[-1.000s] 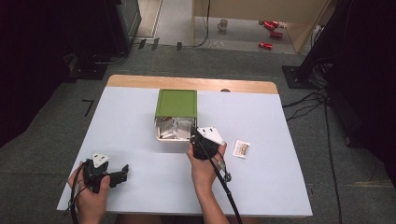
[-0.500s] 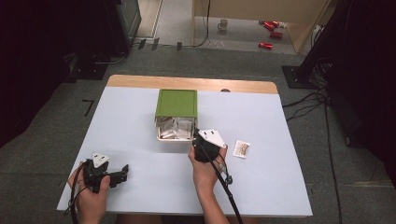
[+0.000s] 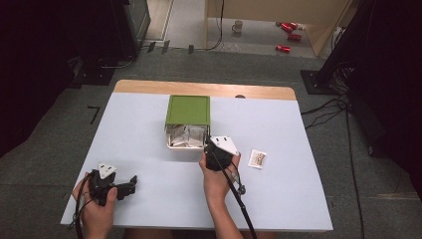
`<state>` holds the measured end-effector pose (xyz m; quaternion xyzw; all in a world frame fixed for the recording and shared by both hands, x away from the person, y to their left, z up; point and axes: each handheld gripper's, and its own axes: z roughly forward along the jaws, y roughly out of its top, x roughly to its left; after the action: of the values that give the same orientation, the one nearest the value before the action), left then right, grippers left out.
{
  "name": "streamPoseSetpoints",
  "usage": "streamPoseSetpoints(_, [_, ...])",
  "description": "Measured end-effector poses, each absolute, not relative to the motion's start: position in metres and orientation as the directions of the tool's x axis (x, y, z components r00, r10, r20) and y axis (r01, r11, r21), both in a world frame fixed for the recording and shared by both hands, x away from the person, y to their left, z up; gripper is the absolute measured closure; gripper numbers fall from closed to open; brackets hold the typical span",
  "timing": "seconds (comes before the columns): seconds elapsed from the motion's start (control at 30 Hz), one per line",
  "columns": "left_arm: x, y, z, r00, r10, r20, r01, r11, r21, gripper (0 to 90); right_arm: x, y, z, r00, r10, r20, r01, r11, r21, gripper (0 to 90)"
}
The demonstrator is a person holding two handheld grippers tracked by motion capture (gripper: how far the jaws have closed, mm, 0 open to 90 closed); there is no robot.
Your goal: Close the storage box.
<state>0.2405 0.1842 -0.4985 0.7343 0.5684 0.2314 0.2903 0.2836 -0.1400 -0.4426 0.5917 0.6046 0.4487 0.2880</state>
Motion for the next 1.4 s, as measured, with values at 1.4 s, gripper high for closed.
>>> streamPoseSetpoints(1.4, [0.240, 0.184, -0.498, 0.248, 0.969, 0.010, 0.701, -0.187, 0.688, 2.9, 0.270, -0.137, -0.482, -0.173, 0.972, 0.157, 0.492, -0.053, 0.869, 57.4])
